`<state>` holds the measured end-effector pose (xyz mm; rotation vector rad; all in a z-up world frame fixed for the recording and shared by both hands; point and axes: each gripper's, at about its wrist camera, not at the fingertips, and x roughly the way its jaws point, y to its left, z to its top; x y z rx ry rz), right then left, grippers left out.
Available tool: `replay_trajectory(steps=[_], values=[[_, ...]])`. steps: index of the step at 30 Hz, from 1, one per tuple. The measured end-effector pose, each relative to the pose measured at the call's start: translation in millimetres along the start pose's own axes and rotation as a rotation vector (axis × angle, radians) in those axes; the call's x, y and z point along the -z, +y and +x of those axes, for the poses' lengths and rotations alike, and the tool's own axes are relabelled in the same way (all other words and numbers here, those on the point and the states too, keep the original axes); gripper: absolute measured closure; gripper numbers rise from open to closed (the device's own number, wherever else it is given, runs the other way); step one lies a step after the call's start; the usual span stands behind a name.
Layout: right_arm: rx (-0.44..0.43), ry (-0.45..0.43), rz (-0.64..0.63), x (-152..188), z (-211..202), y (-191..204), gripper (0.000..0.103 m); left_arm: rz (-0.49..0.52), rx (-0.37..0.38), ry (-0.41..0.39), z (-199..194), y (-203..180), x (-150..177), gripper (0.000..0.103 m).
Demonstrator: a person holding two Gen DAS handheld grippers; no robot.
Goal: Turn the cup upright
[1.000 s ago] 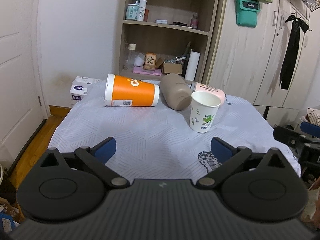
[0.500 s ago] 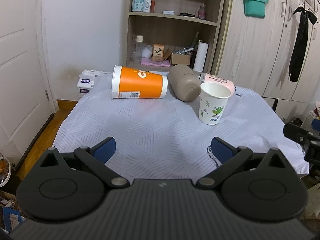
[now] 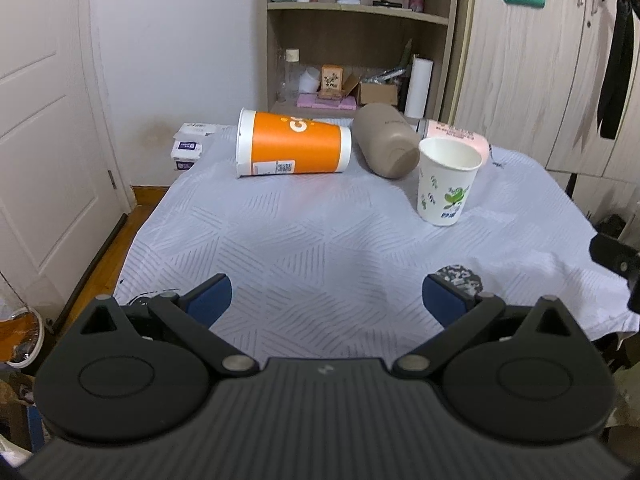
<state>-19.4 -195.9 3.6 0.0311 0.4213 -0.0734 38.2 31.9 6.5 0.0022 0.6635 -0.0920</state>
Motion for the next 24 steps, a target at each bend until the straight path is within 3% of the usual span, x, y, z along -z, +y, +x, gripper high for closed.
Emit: replay_trajectory(steps=[24], values=[[-0.001, -0.009, -0.008, 0.9, -3.6, 4.1, 0.001, -0.014, -0.033, 0.017, 0.4, 5.6, 3.5, 0.000]])
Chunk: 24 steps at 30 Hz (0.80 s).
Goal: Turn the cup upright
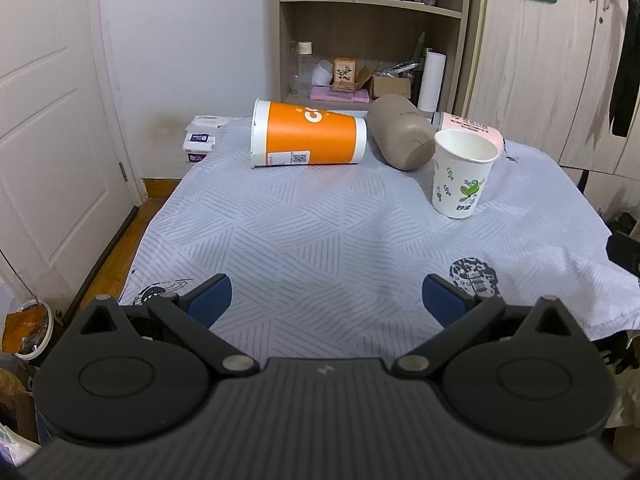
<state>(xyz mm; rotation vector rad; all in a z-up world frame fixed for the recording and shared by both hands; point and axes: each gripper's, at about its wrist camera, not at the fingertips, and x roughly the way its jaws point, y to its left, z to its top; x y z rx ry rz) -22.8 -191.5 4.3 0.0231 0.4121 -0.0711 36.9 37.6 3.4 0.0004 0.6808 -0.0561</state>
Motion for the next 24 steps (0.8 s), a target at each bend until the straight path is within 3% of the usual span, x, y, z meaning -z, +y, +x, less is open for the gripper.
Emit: replay_trajectory(steps=[9, 24], values=[[-0.025, 0.009, 0.005, 0.3, -1.3, 1.4, 0.001, 0.022, -0.007, 0.023, 6.4, -0.5, 3.1, 0.000], [-0.007, 0.006, -0.002, 0.9, -1.5, 3.0, 0.001, 0.001, -0.004, -0.007, 0.7, 3.0, 3.2, 0.000]])
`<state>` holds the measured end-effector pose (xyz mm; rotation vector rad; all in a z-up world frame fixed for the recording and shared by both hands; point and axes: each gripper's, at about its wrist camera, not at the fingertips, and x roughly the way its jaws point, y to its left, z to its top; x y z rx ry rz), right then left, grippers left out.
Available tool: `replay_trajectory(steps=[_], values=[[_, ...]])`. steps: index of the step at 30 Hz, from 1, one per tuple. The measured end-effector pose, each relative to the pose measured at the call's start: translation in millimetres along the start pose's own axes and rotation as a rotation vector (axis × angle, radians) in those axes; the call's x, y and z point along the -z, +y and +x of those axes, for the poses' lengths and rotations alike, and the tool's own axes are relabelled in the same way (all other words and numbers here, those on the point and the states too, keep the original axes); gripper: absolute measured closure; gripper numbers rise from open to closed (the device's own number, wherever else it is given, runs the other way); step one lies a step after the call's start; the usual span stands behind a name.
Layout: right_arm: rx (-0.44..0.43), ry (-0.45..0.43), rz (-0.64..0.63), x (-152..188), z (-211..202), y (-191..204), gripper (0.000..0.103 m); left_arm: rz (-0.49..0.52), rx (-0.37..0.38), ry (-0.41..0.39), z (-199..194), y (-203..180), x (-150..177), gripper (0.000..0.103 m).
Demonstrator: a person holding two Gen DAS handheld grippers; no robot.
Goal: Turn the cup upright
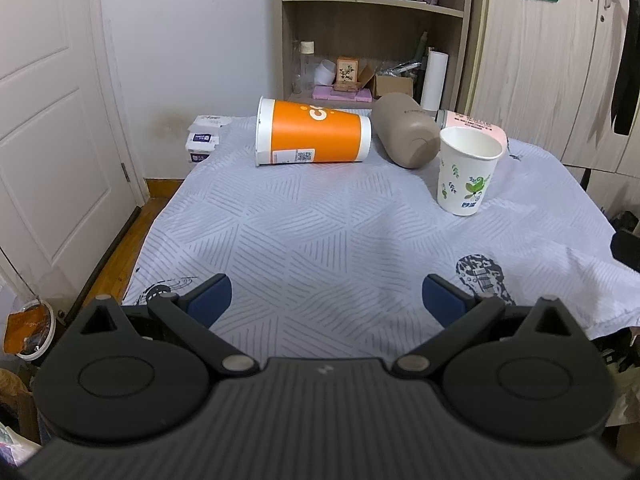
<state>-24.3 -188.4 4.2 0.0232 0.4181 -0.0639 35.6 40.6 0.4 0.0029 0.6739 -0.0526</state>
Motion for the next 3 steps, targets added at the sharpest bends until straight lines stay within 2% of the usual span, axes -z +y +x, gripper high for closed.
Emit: replay_trajectory(steps=[3], values=[[-0.001, -0.001, 0.001, 0.1, -0.1, 0.1, 0.001, -0.002, 0.001, -0.009, -2.5, 0.2, -0.1, 0.000]])
